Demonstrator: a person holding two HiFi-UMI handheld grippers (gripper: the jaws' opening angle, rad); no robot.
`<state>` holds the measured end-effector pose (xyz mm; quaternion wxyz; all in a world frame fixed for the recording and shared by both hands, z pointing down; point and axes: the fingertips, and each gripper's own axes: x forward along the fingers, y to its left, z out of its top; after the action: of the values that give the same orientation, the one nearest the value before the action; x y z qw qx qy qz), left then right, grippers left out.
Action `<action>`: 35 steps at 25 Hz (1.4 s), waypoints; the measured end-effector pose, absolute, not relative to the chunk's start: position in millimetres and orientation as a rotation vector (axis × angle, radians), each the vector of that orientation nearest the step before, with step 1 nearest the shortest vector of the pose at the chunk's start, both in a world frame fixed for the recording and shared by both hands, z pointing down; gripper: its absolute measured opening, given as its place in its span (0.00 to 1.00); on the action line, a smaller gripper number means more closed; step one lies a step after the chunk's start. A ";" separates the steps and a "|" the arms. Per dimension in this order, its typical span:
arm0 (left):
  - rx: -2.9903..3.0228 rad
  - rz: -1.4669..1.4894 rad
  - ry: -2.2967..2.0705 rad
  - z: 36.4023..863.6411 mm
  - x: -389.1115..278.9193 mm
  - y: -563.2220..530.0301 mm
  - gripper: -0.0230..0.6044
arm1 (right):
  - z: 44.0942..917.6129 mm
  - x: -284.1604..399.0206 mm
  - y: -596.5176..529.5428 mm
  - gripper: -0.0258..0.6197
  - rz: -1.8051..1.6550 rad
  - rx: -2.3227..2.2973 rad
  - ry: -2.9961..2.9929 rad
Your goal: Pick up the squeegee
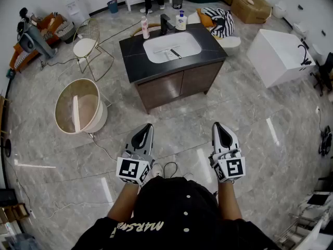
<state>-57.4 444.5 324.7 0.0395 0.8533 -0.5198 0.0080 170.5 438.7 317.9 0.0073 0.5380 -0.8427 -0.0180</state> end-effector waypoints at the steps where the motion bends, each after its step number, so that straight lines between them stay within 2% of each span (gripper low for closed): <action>1: 2.617 0.026 -1.589 324.8 -57.4 444.8 0.07 | 316.6 169.6 439.7 0.03 -0.055 1.684 -2.638; 35: 2.655 0.005 -1.543 318.0 -67.1 435.7 0.07 | 310.2 140.7 437.6 0.03 -0.066 1.669 -2.637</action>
<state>-67.1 435.7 318.0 0.0354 0.8640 -0.5022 0.0017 140.7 437.6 310.2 0.0103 0.5347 -0.8447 -0.0210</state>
